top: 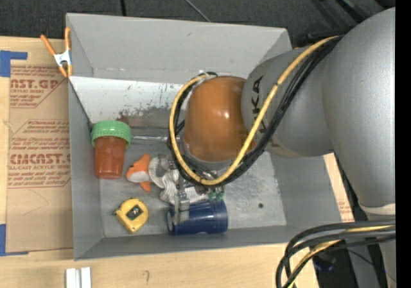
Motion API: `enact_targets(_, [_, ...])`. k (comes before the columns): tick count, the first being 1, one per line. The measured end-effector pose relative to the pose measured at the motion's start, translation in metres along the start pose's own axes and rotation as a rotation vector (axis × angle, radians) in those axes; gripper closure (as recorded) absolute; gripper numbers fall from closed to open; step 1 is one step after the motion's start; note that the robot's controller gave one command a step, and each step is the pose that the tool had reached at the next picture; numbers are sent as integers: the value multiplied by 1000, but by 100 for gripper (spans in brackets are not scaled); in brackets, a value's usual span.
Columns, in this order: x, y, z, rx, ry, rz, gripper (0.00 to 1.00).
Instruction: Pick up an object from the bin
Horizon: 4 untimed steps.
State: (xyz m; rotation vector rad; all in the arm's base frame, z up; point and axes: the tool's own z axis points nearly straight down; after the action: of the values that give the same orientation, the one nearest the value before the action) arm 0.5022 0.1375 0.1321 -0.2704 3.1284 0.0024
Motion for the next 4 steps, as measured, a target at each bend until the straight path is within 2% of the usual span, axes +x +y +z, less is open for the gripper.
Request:
enact_targets(1, [-9,-29,-6,2,2,92,0])
enact_targets(2, [-8,-30,-4,0,-7,88,0])
enact_targets(3, [-52,-19,45,0,-5,-63,100])
enact_targets(4, [-52,-19,45,-1,-5,-63,100])
